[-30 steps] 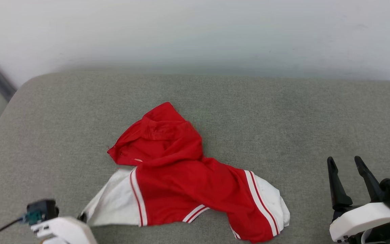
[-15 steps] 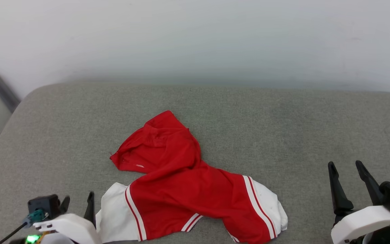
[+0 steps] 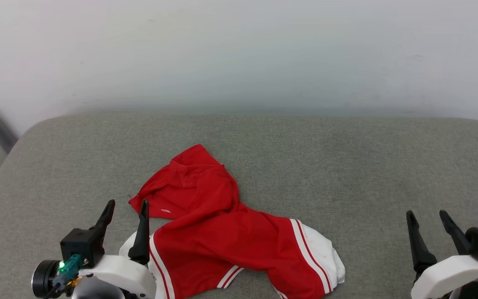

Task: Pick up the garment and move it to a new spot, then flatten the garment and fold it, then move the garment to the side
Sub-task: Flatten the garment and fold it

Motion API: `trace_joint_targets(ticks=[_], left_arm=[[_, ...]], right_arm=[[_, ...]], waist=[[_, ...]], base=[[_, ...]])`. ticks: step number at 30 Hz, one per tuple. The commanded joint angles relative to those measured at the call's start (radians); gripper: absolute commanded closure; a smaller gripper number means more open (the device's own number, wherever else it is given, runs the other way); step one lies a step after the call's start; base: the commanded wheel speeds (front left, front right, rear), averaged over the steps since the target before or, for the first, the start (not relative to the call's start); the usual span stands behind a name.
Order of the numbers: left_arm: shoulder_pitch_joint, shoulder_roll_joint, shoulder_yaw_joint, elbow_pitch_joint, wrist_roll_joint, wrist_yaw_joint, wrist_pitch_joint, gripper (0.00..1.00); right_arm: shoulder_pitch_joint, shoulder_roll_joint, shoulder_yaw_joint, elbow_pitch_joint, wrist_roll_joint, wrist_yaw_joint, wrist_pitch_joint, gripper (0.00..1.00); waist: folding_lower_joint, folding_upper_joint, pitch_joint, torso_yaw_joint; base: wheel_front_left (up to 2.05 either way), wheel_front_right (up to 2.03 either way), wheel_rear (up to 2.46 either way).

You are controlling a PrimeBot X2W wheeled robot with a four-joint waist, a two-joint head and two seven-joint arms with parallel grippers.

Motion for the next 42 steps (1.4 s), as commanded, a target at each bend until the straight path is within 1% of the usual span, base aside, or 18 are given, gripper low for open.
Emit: trace_joint_targets(ticks=[1,4,7,11,14,16,19,21,25,26,27,28,30,33,36,39,42], left_arm=[[0.008,-0.003,-0.001,-0.009,0.008,0.008,-0.004,0.0],[0.006,-0.006,-0.004,-0.019,0.001,0.007,0.003,0.0],[-0.003,-0.008,-0.009,-0.017,0.001,0.004,0.004,0.0],[-0.02,-0.013,-0.018,-0.015,0.006,-0.001,-0.003,0.0],[-0.043,-0.02,-0.023,-0.016,0.006,-0.009,-0.01,0.0],[-0.053,-0.027,-0.027,-0.011,0.006,-0.014,-0.015,0.0],[-0.072,-0.031,-0.027,0.0,0.0,-0.022,-0.026,0.0],[-0.079,-0.037,-0.028,0.011,-0.006,-0.026,-0.027,0.0],[-0.092,-0.04,-0.024,0.032,-0.014,-0.035,-0.04,0.0],[-0.093,-0.04,-0.024,0.037,-0.015,-0.035,-0.04,0.0],[-0.093,-0.04,-0.024,0.042,-0.018,-0.035,-0.04,0.0],[-0.094,-0.039,-0.024,0.047,-0.02,-0.037,-0.042,0.0],[-0.093,-0.036,-0.021,0.054,-0.02,-0.036,-0.043,0.0],[-0.078,-0.031,-0.017,0.062,-0.027,-0.03,-0.039,0.0],[-0.061,-0.019,-0.012,0.065,-0.034,-0.024,-0.022,0.0],[-0.044,0.002,-0.011,0.066,-0.048,-0.027,0.016,0.0],[-0.027,0.034,-0.004,0.06,-0.071,-0.037,0.068,0.0]], right_arm=[[0.009,0.001,-0.004,0.005,-0.004,0.0,0.009,0.0],[-0.002,0.001,-0.012,0.048,0.011,0.0,0.107,0.0],[-0.018,0.0,-0.002,0.092,0.016,0.0,0.251,0.0],[-0.042,-0.042,0.073,0.113,0.048,0.0,0.448,0.0],[-0.064,-0.068,0.134,0.117,0.086,0.0,0.559,0.0],[-0.083,-0.081,0.166,0.125,0.107,0.0,0.605,0.0],[-0.113,-0.098,0.211,0.153,0.137,0.0,0.637,0.0],[-0.133,-0.107,0.232,0.185,0.146,0.0,0.644,0.0],[-0.148,-0.105,0.268,0.273,0.177,0.0,0.672,0.0],[-0.146,-0.099,0.278,0.295,0.186,0.0,0.683,0.14],[-0.143,-0.098,0.29,0.31,0.193,0.0,0.69,0.89],[-0.143,-0.094,0.3,0.321,0.207,0.0,0.695,1.0],[-0.141,-0.096,0.311,0.334,0.229,0.001,0.708,1.0],[-0.156,-0.122,0.308,0.325,0.244,0.0,0.682,1.0],[-0.18,-0.156,0.292,0.295,0.229,-0.001,0.622,1.0],[-0.199,-0.176,0.256,0.266,0.203,-0.001,0.555,1.0],[-0.194,-0.182,0.204,0.242,0.174,0.0,0.518,1.0]], waist=[[0.0001,-0.0001,0.002,0.003],[0.0001,-0.0001,0.01,0.019],[0.0001,-0.0001,0.024,0.039],[0.0001,-0.0001,0.052,0.07],[0.0001,-0.0001,0.089,0.093],[0.0001,-0.0001,0.113,0.108],[0.0001,-0.0001,0.144,0.123],[0.0001,-0.0001,0.16,0.132],[0.0001,-0.0001,0.178,0.142],[0.0001,-0.0001,0.18,0.144],[0.0001,-0.0001,0.18,0.146],[0.0001,-0.0001,0.179,0.147],[0.0001,-0.0001,0.171,0.146],[0.0001,-0.0001,0.151,0.139],[0.0001,-0.0001,0.125,0.127],[0.0001,-0.0001,0.103,0.11],[0.0001,-0.0001,0.085,0.089]], base=[[0.0,0.0,0.0],[0.0,0.0,0.0],[0.0,0.0,0.0],[0.0,0.0,0.0],[0.0,0.0,0.0],[0.0,0.0,0.0],[0.0,0.0,0.0],[0.0,0.0,0.0],[0.0,0.0,0.0],[0.0,0.0,0.0],[0.0,0.0,0.0],[0.0,0.0,0.0],[0.0,0.0,0.0],[0.0,0.0,0.0],[0.0,0.0,0.0],[0.0,0.0,0.0],[0.0,0.0,0.0]])
